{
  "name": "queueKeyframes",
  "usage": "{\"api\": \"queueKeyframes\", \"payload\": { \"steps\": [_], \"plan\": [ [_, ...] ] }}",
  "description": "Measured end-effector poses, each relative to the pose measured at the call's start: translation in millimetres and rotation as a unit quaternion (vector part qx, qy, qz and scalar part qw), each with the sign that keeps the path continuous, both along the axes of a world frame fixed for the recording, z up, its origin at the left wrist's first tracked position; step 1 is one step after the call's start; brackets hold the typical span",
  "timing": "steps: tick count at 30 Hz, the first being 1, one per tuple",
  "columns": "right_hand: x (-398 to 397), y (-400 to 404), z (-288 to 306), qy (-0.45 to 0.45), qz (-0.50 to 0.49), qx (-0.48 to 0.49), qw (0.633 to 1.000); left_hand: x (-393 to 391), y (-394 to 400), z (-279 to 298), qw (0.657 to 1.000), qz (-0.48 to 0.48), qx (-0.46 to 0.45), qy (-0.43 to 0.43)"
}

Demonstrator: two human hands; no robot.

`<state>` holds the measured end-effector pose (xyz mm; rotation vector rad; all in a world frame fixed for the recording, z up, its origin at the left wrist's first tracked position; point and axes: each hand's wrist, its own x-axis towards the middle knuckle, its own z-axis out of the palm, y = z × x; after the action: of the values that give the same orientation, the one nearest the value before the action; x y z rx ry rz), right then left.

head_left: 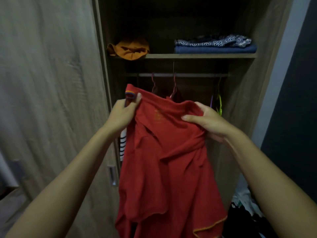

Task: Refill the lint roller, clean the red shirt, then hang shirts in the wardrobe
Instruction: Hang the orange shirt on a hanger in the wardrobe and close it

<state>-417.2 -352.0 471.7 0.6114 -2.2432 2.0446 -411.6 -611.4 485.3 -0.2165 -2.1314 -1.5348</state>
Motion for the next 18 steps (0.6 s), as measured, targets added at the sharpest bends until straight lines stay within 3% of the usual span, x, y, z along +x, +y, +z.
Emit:
{"api": "queueKeyframes", "payload": {
  "steps": [2, 5, 8, 12, 15, 18],
  "plan": [
    [0.3, 5.3, 8.1, -0.011, 0.003, -0.040, 0.999, -0.4, -24.3, 3.8, 0.999, 0.001, 0.036, -0.001],
    [2.1, 9.0, 14.7, -0.047, 0.035, -0.055, 0.997, -1.0, -52.0, 4.6, 0.997, -0.077, -0.008, 0.006],
    [1.1, -1.2, 16.7, -0.003, 0.009, 0.069, 0.998, -0.6, -54.2, 3.9, 0.995, -0.094, -0.025, -0.026],
    [1.0, -17.2, 23.3, 0.083, -0.027, 0.225, 0.970, 1.0, -44.5, 3.5, 0.989, -0.081, 0.002, -0.120],
    [-2.6, -17.5, 30.6, 0.100, -0.062, 0.301, 0.946, 0.6, -41.4, 0.0, 0.990, -0.110, -0.037, -0.076],
    [-9.7, -12.3, 35.6, 0.147, -0.185, 0.366, 0.900, -8.6, -52.0, -2.7, 0.991, -0.085, -0.092, -0.039]
  ]
}}
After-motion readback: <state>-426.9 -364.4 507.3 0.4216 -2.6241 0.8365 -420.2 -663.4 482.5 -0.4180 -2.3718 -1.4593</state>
